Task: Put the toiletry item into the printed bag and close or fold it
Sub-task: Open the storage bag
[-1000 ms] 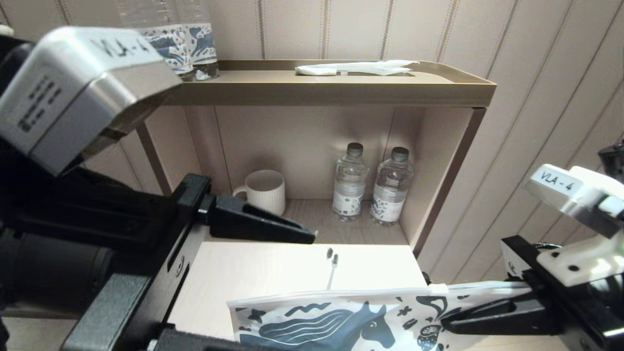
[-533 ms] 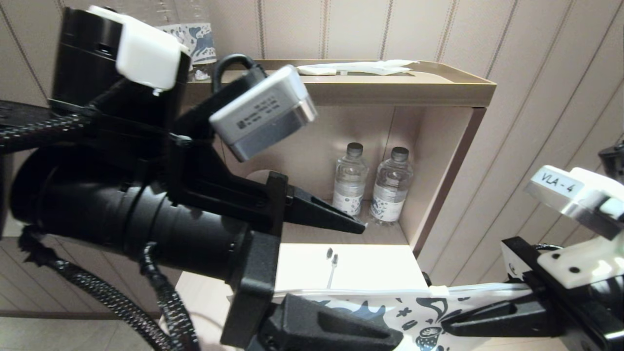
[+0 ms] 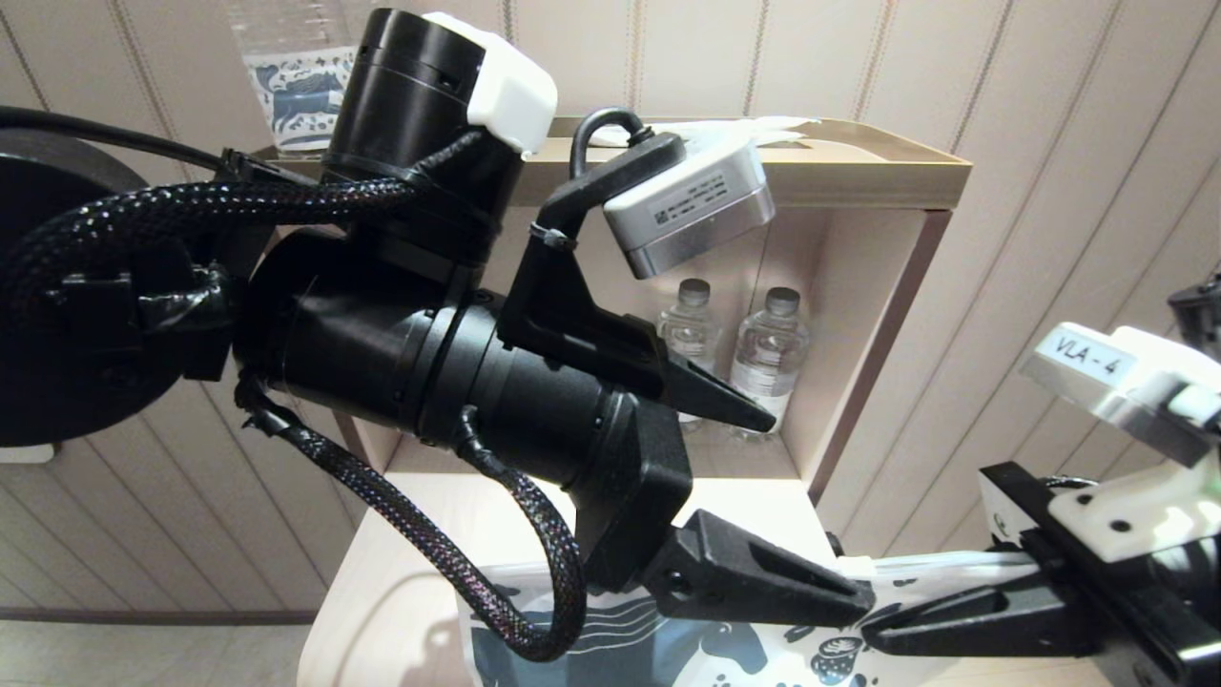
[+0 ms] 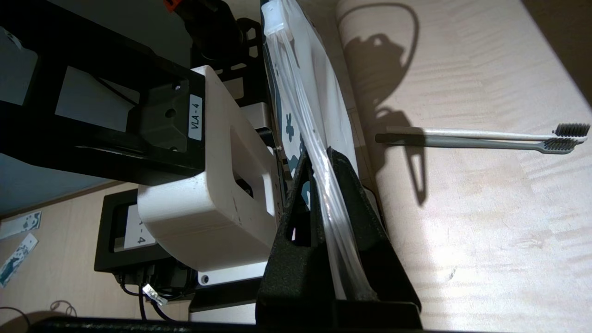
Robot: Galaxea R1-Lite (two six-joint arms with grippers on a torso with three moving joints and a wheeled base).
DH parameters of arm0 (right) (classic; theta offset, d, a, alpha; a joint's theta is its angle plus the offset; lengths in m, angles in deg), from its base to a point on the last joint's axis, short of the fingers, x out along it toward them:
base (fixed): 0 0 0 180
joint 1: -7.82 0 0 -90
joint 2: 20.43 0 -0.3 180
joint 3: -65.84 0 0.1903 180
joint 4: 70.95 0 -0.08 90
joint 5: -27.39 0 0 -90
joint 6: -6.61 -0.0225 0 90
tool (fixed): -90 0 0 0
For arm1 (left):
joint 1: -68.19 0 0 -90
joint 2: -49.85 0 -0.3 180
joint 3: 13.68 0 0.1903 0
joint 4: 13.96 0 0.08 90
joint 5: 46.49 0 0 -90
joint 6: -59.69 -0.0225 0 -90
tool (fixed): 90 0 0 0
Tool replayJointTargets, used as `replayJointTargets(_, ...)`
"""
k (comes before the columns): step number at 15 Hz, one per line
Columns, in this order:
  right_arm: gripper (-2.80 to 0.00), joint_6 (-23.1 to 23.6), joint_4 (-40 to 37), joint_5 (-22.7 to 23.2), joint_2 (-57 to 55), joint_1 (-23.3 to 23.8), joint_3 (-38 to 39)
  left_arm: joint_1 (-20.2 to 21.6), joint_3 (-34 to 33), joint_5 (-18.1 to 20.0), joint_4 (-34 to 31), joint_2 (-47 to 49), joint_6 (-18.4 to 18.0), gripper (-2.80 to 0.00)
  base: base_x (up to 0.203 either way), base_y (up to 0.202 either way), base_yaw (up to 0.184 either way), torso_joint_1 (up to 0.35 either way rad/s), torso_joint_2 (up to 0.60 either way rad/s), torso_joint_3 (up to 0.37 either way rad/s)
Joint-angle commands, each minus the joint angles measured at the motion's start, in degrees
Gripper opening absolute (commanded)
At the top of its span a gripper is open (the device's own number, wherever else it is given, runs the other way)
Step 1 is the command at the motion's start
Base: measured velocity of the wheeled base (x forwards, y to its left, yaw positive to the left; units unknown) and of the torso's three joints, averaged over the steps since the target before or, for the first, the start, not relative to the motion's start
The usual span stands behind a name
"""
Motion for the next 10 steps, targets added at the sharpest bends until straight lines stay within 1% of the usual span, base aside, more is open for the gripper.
replayJointTargets(1, -2.8, 0.1, -0.1, 0.3, 0.0, 0.0, 0.0, -0.6, 0.5, 0.2, -0.1, 1.0, 0.0, 0.0, 0.0, 0.0, 0.0, 0.0, 0.0, 0.0)
replayJointTargets(2, -2.8, 0.1, -0.1, 0.2, 0.0, 0.0, 0.0, -1.5, 0.7, -1.0, -0.1, 1.2, 0.0, 0.0, 0.0, 0.0, 0.0, 0.0, 0.0, 0.0)
replayJointTargets(5, -2.8, 0.1, -0.1, 0.3, -0.1, 0.0, -0.3, -4.3, 1.8, -6.4, 0.0, 2.0, -0.1, 0.0, 0.0, 0.0, 0.0, 0.0, 0.0, 0.0)
replayJointTargets(8, -2.8, 0.0, -0.2, 0.2, 0.0, 0.1, -0.2, -5.0, 1.7, -8.4, -0.1, 1.6, -0.1, 0.0, 0.0, 0.0, 0.0, 0.0, 0.0, 0.0)
replayJointTargets(10, -2.8, 0.0, -0.1, 0.2, -0.2, 0.1, 0.0, -4.9, 1.4, -8.8, -0.2, 1.2, -0.1, 0.0, 0.0, 0.0, 0.0, 0.0, 0.0, 0.0)
